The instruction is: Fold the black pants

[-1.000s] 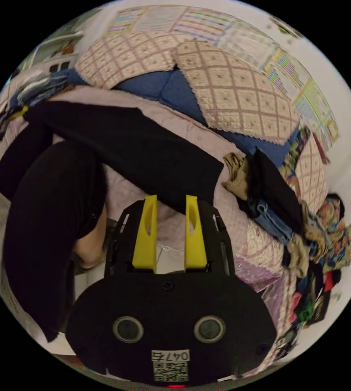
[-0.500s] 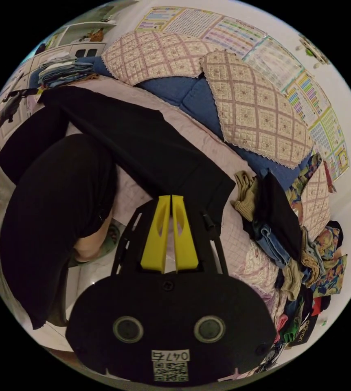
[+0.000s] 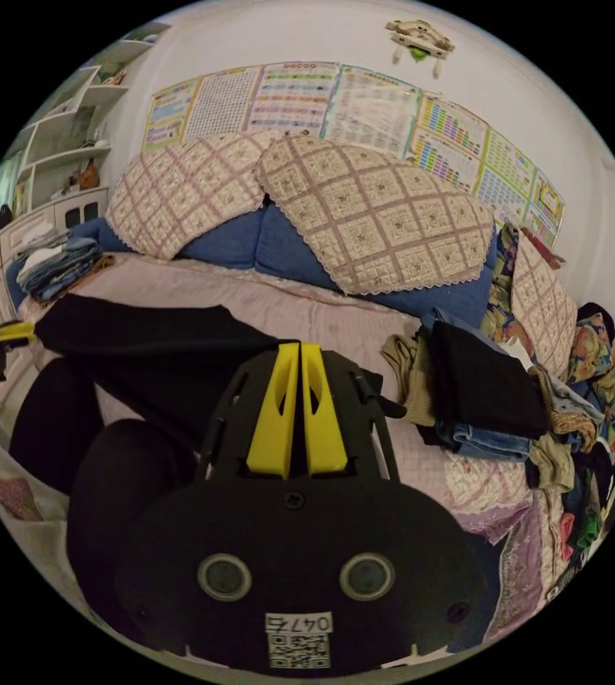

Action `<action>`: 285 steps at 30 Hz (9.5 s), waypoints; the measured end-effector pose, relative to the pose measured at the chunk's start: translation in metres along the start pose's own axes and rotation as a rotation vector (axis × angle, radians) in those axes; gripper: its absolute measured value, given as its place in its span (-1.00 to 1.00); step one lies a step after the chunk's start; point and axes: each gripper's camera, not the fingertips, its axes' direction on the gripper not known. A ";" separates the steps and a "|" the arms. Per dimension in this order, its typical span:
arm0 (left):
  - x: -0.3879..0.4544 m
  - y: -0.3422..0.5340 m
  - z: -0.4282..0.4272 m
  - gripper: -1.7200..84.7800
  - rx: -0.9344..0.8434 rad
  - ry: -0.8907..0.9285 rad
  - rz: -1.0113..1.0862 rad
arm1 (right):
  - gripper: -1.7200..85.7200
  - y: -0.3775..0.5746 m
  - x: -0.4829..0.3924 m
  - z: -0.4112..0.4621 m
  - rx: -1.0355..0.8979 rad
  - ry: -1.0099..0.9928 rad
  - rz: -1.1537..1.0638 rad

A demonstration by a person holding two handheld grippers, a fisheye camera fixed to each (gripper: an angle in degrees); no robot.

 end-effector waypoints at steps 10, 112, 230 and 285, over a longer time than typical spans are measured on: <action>0.080 -0.109 0.004 -0.64 -0.027 -0.187 0.248 | -0.97 -0.070 0.009 0.038 0.034 0.009 0.011; -0.182 0.141 0.232 -0.85 0.065 0.538 -0.745 | -0.91 0.175 0.254 -0.003 -0.120 -0.010 0.325; -0.150 0.321 0.142 -0.96 0.074 0.369 -0.904 | -0.98 0.130 0.281 0.047 -0.326 -0.315 0.521; 0.061 -0.108 0.405 -0.98 0.084 0.283 -0.333 | -0.76 -0.294 0.232 0.447 -0.470 -0.281 -0.317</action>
